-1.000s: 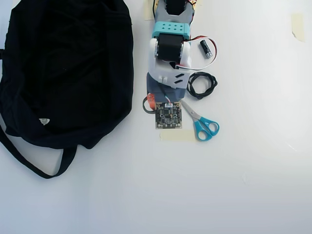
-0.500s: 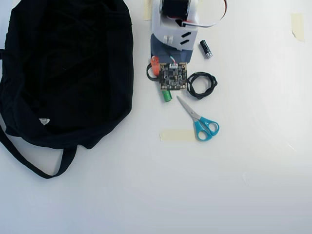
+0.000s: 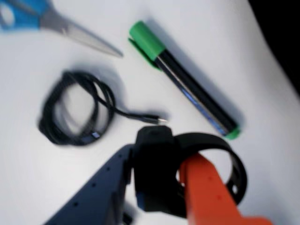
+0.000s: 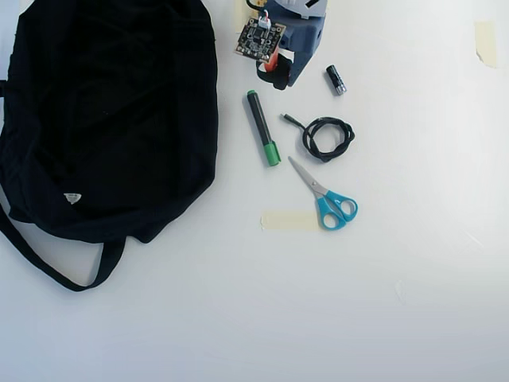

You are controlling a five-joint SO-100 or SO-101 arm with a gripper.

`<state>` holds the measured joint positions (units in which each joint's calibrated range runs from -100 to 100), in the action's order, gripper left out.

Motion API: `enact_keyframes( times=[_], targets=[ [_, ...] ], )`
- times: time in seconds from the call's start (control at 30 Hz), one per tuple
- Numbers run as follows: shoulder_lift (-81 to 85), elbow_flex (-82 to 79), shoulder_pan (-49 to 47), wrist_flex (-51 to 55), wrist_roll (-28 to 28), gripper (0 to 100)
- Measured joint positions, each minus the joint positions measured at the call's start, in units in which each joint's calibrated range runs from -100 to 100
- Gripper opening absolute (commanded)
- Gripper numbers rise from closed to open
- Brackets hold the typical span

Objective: Put the bike light into the black bag

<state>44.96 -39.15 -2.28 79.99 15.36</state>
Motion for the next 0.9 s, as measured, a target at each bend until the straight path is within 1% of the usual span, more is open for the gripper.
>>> enact_keyframes(
  times=[0.1, 0.2, 0.37, 0.5, 0.6, 0.67, 0.73, 0.8, 0.83, 0.87, 0.9],
  targets=[
    [1.5, -0.9, 2.1, -1.4, 1.9, 2],
    [1.7, -1.0, 5.5, -2.7, 2.1, 2],
    [1.7, -1.0, 17.3, -5.0, 2.1, 2],
    [1.2, -1.0, 28.1, -9.4, -1.6, 2],
    [-2.5, -1.0, 35.8, -11.2, -4.1, 2],
    [-7.0, -0.7, 41.2, -12.6, -5.8, 2],
    [-10.3, 0.0, 43.2, -14.0, -6.8, 2],
    [-24.8, 11.1, 47.8, -17.5, -8.7, 2],
    [-29.6, 15.6, 48.3, -17.9, -9.3, 2],
    [-41.1, 27.8, 51.1, -18.1, -10.0, 2],
    [-49.1, 33.8, 53.0, -18.3, -10.2, 2]
  ],
)
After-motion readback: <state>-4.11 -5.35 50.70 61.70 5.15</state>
